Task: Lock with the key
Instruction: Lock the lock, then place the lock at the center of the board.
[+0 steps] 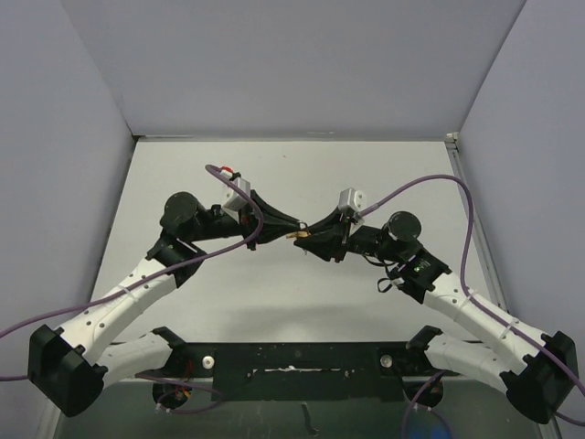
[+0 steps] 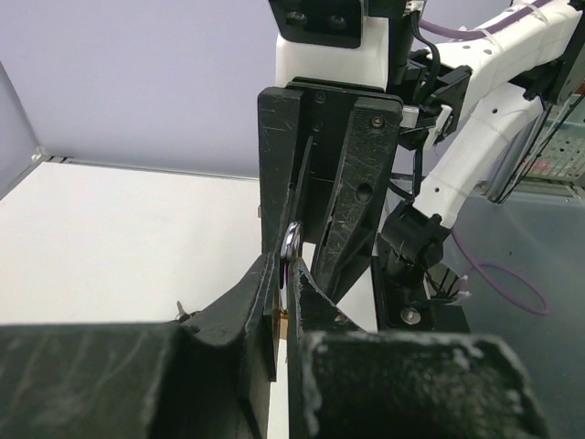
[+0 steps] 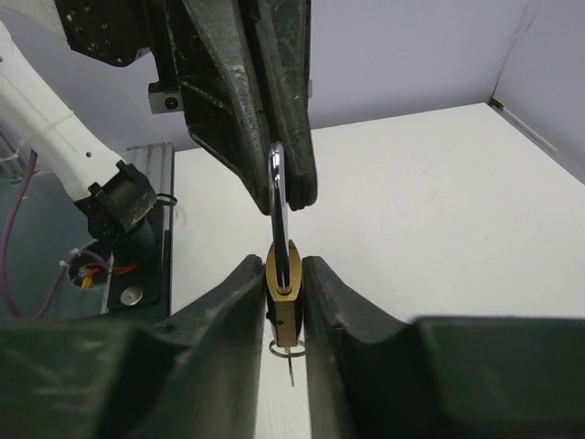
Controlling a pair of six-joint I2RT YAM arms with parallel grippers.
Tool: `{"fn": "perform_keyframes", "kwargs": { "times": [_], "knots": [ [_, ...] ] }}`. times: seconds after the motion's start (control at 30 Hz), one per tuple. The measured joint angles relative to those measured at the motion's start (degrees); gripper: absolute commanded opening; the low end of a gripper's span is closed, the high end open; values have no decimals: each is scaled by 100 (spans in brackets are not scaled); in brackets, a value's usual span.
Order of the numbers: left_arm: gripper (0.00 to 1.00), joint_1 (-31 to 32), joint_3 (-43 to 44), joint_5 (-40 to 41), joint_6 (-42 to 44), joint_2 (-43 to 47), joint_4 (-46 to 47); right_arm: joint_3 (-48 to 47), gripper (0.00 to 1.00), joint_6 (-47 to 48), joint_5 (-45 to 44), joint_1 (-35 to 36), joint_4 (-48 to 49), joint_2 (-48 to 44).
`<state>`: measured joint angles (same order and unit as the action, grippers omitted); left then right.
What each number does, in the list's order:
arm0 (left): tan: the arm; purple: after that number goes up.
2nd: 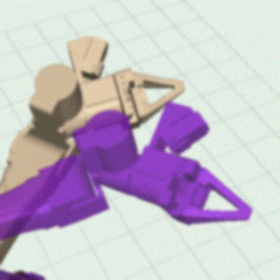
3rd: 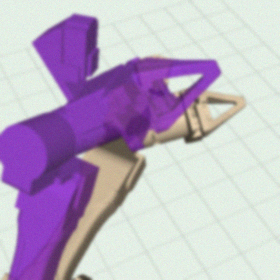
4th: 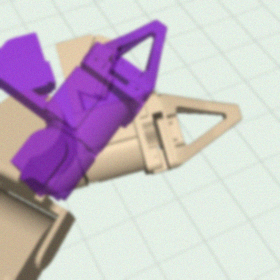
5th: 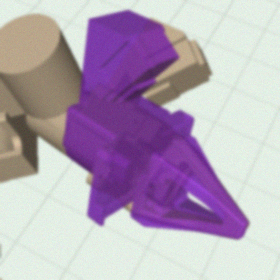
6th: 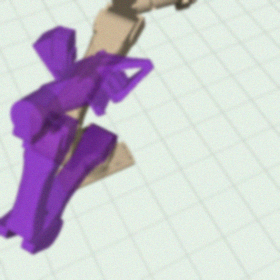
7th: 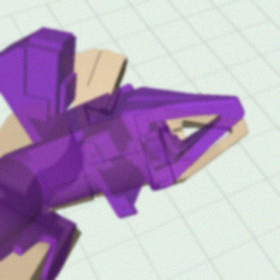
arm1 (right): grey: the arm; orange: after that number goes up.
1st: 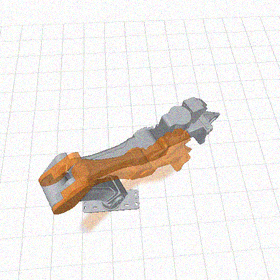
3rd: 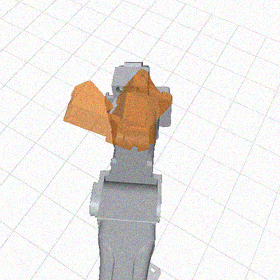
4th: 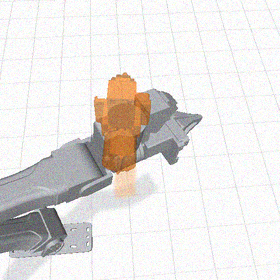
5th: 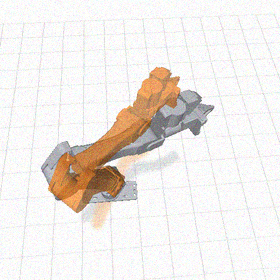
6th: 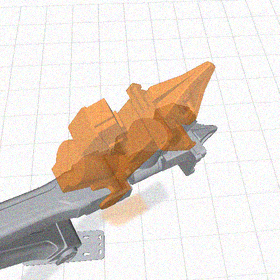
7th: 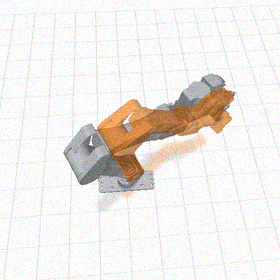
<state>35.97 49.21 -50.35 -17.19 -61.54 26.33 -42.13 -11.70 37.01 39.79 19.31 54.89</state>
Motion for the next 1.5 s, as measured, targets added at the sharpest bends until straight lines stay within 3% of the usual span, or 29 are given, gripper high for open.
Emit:
{"fn": "perform_keyframes", "kwargs": {
  "times": [0.17, 0.37, 0.53, 0.7, 1.07, 1.33, 1.5],
  "knots": [
    [0, 22, -17, 92, -39, 116, -531, -52, 62, -98, -282, -37, 63, -122],
    [0, -13, -22, 562, -11, 413, -1067, -50, 73, -146, -745, -81, 11, -310],
    [0, -94, -13, 984, 74, 796, -1145, 238, 70, -210, -1008, -81, -155, -354],
    [0, -118, 59, 1147, 92, 868, -1167, 636, 59, -245, -1097, -79, -173, -363],
    [0, -120, 59, 1364, 70, 859, -1300, 743, 66, -402, -927, 42, 619, -57],
    [0, -120, 59, 1373, -42, 859, -1287, 741, 54, -420, -894, 238, 887, 168],
    [0, -120, 59, 1357, -72, 844, -1283, 730, 54, -389, -938, 330, 946, 225]
  ]
}}
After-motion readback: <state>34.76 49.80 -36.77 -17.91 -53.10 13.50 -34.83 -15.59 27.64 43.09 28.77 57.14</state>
